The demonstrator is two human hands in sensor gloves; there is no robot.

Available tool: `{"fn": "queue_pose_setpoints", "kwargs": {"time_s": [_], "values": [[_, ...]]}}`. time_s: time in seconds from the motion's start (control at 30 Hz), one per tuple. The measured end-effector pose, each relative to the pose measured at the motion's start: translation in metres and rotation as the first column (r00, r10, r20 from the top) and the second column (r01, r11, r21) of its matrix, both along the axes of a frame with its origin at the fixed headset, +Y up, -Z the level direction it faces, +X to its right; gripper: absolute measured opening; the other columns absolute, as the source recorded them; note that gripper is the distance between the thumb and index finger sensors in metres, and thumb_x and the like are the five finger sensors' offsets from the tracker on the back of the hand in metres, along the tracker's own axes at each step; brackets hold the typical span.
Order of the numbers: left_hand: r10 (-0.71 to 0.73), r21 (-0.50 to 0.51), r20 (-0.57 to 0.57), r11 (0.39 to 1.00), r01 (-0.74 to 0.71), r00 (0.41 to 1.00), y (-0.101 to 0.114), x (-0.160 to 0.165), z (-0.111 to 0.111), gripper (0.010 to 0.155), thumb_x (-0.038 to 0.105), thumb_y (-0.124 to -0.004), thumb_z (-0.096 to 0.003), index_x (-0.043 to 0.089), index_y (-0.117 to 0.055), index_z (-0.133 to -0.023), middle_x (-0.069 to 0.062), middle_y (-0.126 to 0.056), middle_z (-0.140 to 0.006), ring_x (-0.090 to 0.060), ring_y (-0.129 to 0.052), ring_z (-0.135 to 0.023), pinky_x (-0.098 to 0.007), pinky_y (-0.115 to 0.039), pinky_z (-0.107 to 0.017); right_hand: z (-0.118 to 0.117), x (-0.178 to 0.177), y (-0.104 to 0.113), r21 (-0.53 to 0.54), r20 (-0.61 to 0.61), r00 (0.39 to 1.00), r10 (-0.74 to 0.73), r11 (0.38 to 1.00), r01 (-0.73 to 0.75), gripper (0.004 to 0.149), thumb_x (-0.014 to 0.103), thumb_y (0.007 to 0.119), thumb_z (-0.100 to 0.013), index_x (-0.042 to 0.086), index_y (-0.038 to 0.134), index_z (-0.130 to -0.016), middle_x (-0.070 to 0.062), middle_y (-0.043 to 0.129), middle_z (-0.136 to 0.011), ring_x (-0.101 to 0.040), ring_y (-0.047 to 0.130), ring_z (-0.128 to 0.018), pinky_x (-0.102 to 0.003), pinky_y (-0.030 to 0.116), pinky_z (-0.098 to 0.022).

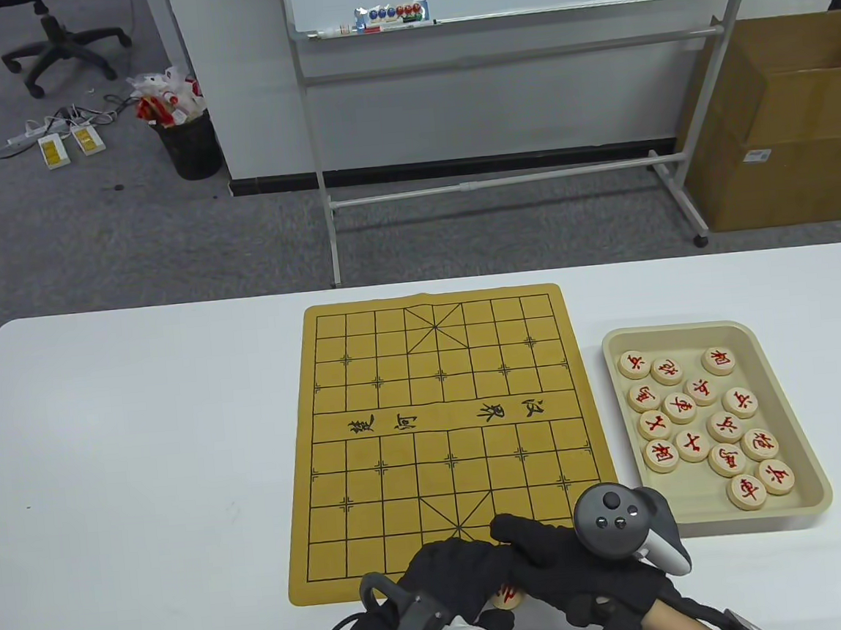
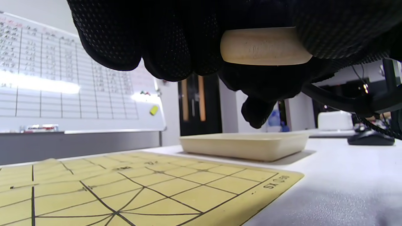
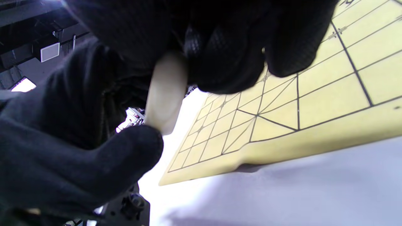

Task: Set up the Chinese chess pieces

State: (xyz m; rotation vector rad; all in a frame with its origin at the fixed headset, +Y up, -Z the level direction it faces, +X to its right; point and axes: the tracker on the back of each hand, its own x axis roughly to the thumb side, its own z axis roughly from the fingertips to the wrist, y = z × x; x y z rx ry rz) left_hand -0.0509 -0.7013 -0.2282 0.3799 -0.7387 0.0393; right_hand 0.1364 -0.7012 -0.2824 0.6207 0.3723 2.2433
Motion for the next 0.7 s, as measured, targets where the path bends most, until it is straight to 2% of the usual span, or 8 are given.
{"fn": "queue_pose_setpoints", "kwargs": {"time_s": [0.1,0.17,0.23,0.37,0.47,0.53,0.6,0.7], "values": [[-0.018,0.014,0.004,1.0,0.018,1.0,0.002,0.0,-0.004,0.08,0.063,-0.076,-0.033,0.021,-0.063,-0.1,-0.002,-0.085,-0.089,-0.02,-0.093,-0.076,-0.045,-0.085,-0.06,0.002,-0.001,0.001,0.038,0.016,1.0,0.008,0.999,-0.009,0.07,0.033,0.078,-0.048,0.001,0.057,-0.107,-0.016,0.09,-0.08,-0.025,0.1,-0.052,-0.056,0.076,-0.062],[0.004,-0.051,0.005,0.999,-0.004,1.0,0.005,-0.003,-0.011,0.08,0.062,-0.076,-0.0325,0.021,-0.063,-0.1,-0.001,-0.085,-0.089,-0.02,-0.093,-0.076,-0.045,-0.084,-0.061,0.003,-0.001,0.003,0.089,0.025,1.0,0.017,0.996,-0.019,0.069,0.033,0.077,-0.048,0.002,0.056,-0.107,-0.015,0.09,-0.081,-0.026,0.1,-0.054,-0.056,0.075,-0.062],[-0.009,-0.077,-0.035,0.997,0.006,0.999,0.008,-0.005,-0.024,0.079,0.063,-0.076,-0.0324,0.021,-0.064,-0.099,-0.001,-0.085,-0.089,-0.02,-0.093,-0.076,-0.045,-0.084,-0.061,0.004,0.003,0.007,0.131,0.07,0.996,0.055,0.989,-0.064,0.075,0.038,0.077,-0.048,0.002,0.053,-0.109,-0.02,0.084,-0.09,-0.034,0.097,-0.065,-0.06,0.069,-0.065],[-0.107,-0.157,-0.151,0.984,0.083,0.983,0.0,-0.007,-0.058,0.079,0.063,-0.077,-0.0317,0.022,-0.066,-0.099,-0.001,-0.086,-0.088,-0.02,-0.094,-0.075,-0.045,-0.084,-0.061,0.005,0.02,0.021,0.338,0.196,0.971,0.137,0.92,-0.198,0.075,0.042,0.076,-0.048,0.007,0.054,-0.11,-0.02,0.079,-0.097,-0.036,0.093,-0.075,-0.061,0.066,-0.067],[-0.23,-0.268,-0.167,0.946,0.18,0.959,-0.021,0.0,-0.075,0.079,0.062,-0.078,-0.0311,0.022,-0.067,-0.098,-0.001,-0.087,-0.087,-0.02,-0.095,-0.074,-0.046,-0.084,-0.06,0.004,0.03,0.024,0.346,0.207,0.968,0.141,0.915,-0.208,0.075,0.043,0.075,-0.048,0.008,0.054,-0.11,-0.02,0.078,-0.098,-0.036,0.092,-0.077,-0.061,0.065,-0.068],[-0.351,-0.348,-0.152,0.894,0.282,0.924,-0.039,0.007,-0.083,0.079,0.062,-0.078,-0.0309,0.023,-0.067,-0.098,-0.001,-0.087,-0.087,-0.02,-0.095,-0.074,-0.045,-0.084,-0.061,0.003,0.035,0.023,0.328,0.198,0.972,0.124,0.926,-0.185,0.075,0.043,0.075,-0.048,0.008,0.053,-0.11,-0.02,0.077,-0.099,-0.037,0.092,-0.078,-0.061,0.065,-0.068],[-0.433,-0.391,-0.147,0.851,0.35,0.889,-0.051,0.011,-0.086,0.078,0.062,-0.079,-0.0309,0.023,-0.067,-0.098,-0.001,-0.087,-0.088,-0.02,-0.094,-0.075,-0.045,-0.084,-0.061,0.002,0.037,0.022,0.33,0.201,0.971,0.13,0.924,-0.192,0.074,0.042,0.076,-0.048,0.008,0.054,-0.11,-0.02,0.078,-0.099,-0.037,0.091,-0.078,-0.061,0.065,-0.068],[-0.45,-0.409,-0.153,0.839,0.358,0.88,-0.053,0.011,-0.089,0.077,0.062,-0.079,-0.0308,0.026,-0.066,-0.098,0.001,-0.086,-0.089,-0.019,-0.093,-0.077,-0.045,-0.082,-0.063,0.002,0.035,0.02,0.35,0.197,0.968,0.157,0.911,-0.219,0.074,0.042,0.075,-0.048,0.008,0.054,-0.11,-0.02,0.077,-0.099,-0.037,0.091,-0.078,-0.061,0.065,-0.068]]}}
